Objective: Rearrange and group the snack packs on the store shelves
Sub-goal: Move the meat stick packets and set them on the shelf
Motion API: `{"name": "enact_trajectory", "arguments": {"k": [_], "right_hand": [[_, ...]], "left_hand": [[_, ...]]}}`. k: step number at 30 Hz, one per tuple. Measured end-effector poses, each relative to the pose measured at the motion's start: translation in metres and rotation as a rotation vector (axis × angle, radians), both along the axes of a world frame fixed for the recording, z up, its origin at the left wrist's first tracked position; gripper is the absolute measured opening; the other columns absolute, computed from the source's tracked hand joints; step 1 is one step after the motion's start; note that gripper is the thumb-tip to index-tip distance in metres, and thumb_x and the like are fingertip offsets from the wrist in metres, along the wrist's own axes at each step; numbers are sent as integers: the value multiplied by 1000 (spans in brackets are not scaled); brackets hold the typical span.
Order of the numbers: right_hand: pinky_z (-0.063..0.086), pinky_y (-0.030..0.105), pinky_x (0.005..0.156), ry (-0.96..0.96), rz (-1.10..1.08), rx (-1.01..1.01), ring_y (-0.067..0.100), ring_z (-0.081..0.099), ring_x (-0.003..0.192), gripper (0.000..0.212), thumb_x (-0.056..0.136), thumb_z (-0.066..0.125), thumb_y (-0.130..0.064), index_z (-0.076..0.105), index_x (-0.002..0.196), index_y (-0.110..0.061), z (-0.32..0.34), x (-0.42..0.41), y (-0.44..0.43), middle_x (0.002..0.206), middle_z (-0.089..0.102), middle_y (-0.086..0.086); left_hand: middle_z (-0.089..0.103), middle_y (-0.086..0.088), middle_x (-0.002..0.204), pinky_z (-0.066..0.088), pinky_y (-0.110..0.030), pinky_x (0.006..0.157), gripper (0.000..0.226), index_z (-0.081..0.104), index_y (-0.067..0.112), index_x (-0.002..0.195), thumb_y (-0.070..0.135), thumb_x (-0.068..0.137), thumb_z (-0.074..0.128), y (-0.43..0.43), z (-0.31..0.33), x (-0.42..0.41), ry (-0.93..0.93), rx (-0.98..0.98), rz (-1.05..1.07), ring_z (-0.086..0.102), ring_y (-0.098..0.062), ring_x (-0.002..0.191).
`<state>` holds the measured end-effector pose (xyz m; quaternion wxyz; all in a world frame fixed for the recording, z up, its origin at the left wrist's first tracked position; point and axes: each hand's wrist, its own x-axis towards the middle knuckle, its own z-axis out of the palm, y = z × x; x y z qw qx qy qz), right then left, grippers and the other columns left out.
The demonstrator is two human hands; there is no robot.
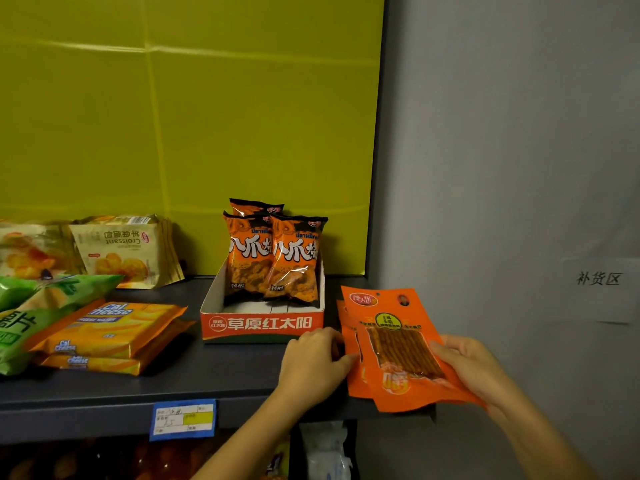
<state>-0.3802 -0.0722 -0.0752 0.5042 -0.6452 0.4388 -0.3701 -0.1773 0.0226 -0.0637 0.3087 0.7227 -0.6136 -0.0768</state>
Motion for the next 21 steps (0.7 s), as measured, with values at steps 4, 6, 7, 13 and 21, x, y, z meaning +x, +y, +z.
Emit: {"name": "enact_trajectory", "arguments": {"k": [4,6,7,13,21], "right_hand": [[53,19,49,-23,-35,-80,14,72,62,23,94,47,-21,69,89,-14,-5,-5,2,69,76,-3],[55,20,55,-52,-49,-127,14,72,67,23,94,47,-20,69,90,-14,-3,-7,4,72,76,-3],[57,23,60,-64,-55,-149,16,73,70,23,93,47,-21,68,91,-15,0,-8,5,75,77,-1],[50,25,64,-69,-106,-418,15,66,80,20,93,46,-27,64,96,-19,27,6,21,86,70,-1],[55,36,73,-215,76,-394,21,68,84,15,89,45,-41,58,86,-35,48,89,55,94,70,0]], "left_hand": [[60,0,108,51,-40,91,20,45,17,106,24,89,55,-1,7,-16,400,61,-105,60,-18,101],[58,2,102,55,-31,82,13,40,17,104,20,94,48,1,10,-25,592,41,-163,62,-12,93],[58,5,98,55,-26,77,9,39,19,101,20,95,45,3,12,-28,660,12,-170,62,-9,89],[65,1,92,54,-20,55,8,42,27,90,22,96,46,36,28,-11,898,-257,-47,68,-7,71],[70,0,95,52,-20,54,17,56,33,99,18,91,52,175,24,114,792,-697,350,71,-7,69]]}}
